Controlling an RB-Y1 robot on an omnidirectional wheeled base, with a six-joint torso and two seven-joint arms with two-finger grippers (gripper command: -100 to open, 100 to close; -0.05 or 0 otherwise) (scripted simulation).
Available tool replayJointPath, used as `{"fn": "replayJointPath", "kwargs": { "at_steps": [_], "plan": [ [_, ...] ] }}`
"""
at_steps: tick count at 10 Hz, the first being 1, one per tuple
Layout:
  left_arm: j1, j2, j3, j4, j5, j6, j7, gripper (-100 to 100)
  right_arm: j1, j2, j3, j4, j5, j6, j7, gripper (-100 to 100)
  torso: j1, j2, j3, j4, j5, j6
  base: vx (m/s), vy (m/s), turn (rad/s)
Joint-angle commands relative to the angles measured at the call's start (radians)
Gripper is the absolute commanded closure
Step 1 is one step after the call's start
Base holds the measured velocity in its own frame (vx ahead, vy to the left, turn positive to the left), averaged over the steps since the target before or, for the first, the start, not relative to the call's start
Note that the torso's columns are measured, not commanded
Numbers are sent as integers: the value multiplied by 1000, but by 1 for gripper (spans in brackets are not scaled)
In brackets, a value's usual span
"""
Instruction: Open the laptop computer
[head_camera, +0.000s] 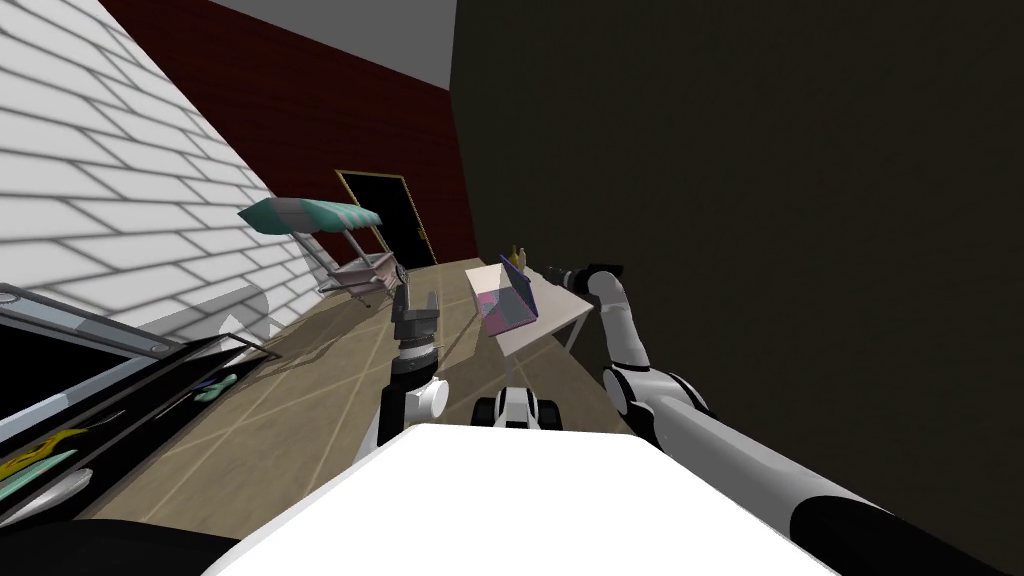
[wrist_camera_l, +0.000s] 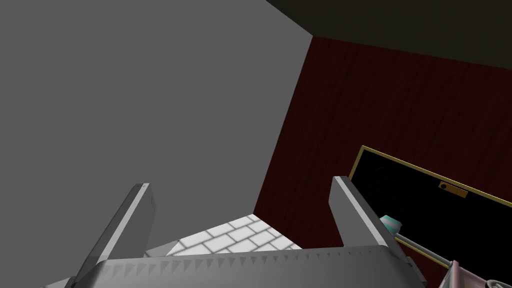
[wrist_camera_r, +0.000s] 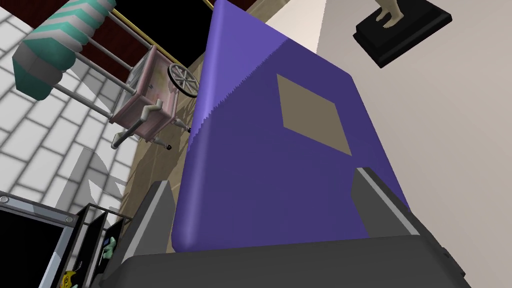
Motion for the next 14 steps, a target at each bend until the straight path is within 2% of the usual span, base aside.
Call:
{"fn": "replayJointPath", "kwargs": {
  "at_steps": [1,2,3,5,11,12,13,14],
  "plan": [
    [0,0,0,0,0,0,0,0,-1,-1,-1,0,0,3,-5,-100,-3,-1,0,0,-1,0,-3,10,4],
    [0,0,0,0,0,0,0,0,-1,0,-1,0,0,3,-4,100,-4,-1,-1,0,-1,0,0,0,0],
    [0,0,0,0,0,0,0,0,-8,-4,15,10,25,-7,35,100,-3,-1,-1,0,-1,0,-37,66,-2],
    [0,0,0,0,0,0,0,0,-15,-8,31,21,49,-18,74,100,3,2,1,1,1,0,-72,110,-4],
    [0,0,0,0,0,0,0,0,-37,-19,79,54,123,-49,191,100,0,-1,-1,-2,0,-1,-62,94,-4],
    [0,0,0,0,0,0,0,0,-37,-20,71,47,115,-47,175,100,2,-1,-1,-2,0,-1,-29,50,-4],
    [0,0,0,0,0,0,0,0,-20,-4,57,60,85,-54,169,-100,-1,-3,-1,-1,0,0,11,18,-28],
    [0,0,0,0,0,0,0,0,-12,3,50,66,71,-57,165,-100,-4,-4,-2,-1,-1,0,27,10,-46]
  ]
}}
